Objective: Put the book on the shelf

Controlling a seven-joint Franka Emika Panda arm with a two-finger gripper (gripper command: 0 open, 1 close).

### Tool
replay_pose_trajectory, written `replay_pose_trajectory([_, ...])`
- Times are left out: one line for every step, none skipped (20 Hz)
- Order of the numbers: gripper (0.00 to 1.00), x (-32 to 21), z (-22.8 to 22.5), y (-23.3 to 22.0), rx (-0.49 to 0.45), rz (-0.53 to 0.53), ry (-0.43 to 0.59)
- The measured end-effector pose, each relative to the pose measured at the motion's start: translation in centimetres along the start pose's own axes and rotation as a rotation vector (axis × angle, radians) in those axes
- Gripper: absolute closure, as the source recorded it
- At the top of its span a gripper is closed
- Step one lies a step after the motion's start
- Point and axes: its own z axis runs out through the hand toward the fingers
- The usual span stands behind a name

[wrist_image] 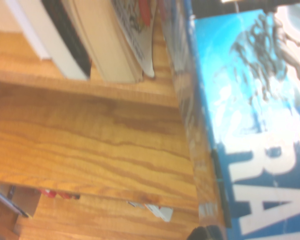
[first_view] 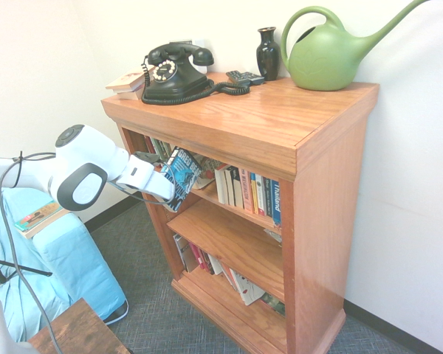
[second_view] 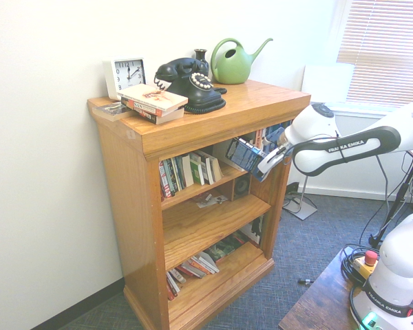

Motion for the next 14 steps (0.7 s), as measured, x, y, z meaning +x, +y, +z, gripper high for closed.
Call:
replay_pose_trajectory([1.00,0.1,0.6,-0.1,0.004,0.002,0.000])
replay_pose_trajectory([1.00,0.1,1.2,-0.2,0.008,0.003,0.002])
replay_pose_trajectory([1.00,0.1,1.8,-0.2,0.010,0.004,0.002])
replay_pose_trajectory([1.00,0.1,2.3,-0.2,0.013,0.005,0.003])
replay_pose_trajectory([1.00,0.1,2.8,-0.2,0.015,0.005,0.004])
replay_pose_trajectory([1.00,0.0,3.3,-0.2,0.018,0.005,0.007])
replay_pose_trajectory([1.00,0.0,3.7,-0.2,0.020,0.005,0.009])
replay_pose_trajectory([1.00,0.0,4.1,-0.2,0.021,0.006,0.010])
replay_pose_trajectory([1.00,0.1,4.4,-0.3,0.024,0.007,0.013])
replay_pose_trajectory([1.00,0.1,4.6,-0.5,0.027,0.008,0.016])
replay_pose_trajectory([1.00,0.1,4.7,-0.7,0.031,0.007,0.018])
replay_pose_trajectory([1.00,0.2,4.8,-0.9,0.034,0.005,0.020])
replay_pose_trajectory([1.00,0.3,4.8,-1.2,0.040,0.003,0.023])
replay_pose_trajectory([1.00,0.5,4.6,-1.7,0.046,0.000,0.027])
